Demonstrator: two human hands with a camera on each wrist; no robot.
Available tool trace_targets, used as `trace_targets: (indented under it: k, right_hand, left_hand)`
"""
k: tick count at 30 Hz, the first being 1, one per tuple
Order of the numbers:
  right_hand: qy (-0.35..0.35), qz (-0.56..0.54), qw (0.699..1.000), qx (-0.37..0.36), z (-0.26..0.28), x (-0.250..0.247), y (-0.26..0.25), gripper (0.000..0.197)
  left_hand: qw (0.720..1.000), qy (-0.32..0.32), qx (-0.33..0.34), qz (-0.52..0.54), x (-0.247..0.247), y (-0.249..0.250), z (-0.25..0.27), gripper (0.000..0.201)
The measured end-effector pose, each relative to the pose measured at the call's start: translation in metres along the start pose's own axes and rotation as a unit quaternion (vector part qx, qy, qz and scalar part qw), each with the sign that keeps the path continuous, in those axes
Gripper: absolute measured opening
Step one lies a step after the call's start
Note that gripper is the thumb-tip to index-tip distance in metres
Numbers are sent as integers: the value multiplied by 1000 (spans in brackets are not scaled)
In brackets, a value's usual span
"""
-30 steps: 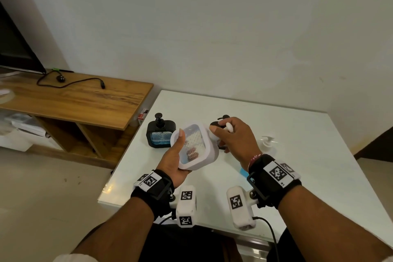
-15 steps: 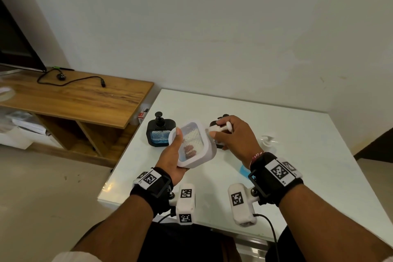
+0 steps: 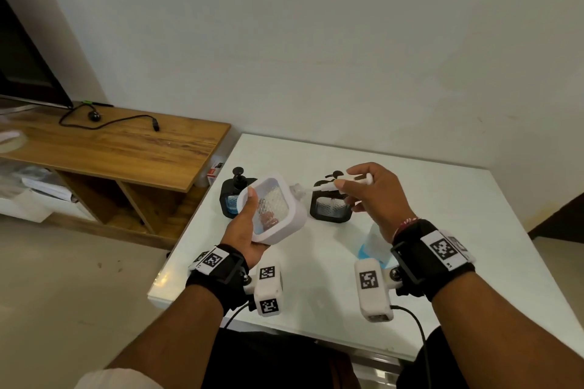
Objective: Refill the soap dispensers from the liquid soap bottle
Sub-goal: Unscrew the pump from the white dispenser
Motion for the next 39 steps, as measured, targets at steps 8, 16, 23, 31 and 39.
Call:
trace_targets:
  k: [8, 16, 23, 31, 39]
  right_hand:
    - [-12, 12, 1000, -10, -3, -19, -2, 22]
    - [163, -47, 985, 13, -4, -26, 7, 38]
    - [46, 139, 987, 67, -17, 41, 57, 35]
    - [-50, 267, 952, 142, -45, 104, 116, 36]
    - [-150, 422, 876, 180, -50, 141, 151, 46]
  left_hand:
    - [1000, -4, 12, -14, -1, -1, 0, 75]
    - [998, 12, 43, 36, -2, 38, 1, 68]
    - [996, -9, 68, 65, -3, 63, 3, 54]
    - [996, -5, 32, 88, -13, 58, -2, 46]
    - [993, -9, 31, 115, -11, 56, -4, 45]
Point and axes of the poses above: each hand's wrist, its own z-axis away from the middle knuckle, its own x-axis out of the palm, y = z × x, the point moved 2 cm from there along -z, towards the middle knuckle, and after that the axes turned 5 degrees about x, right-handed, at the moved point
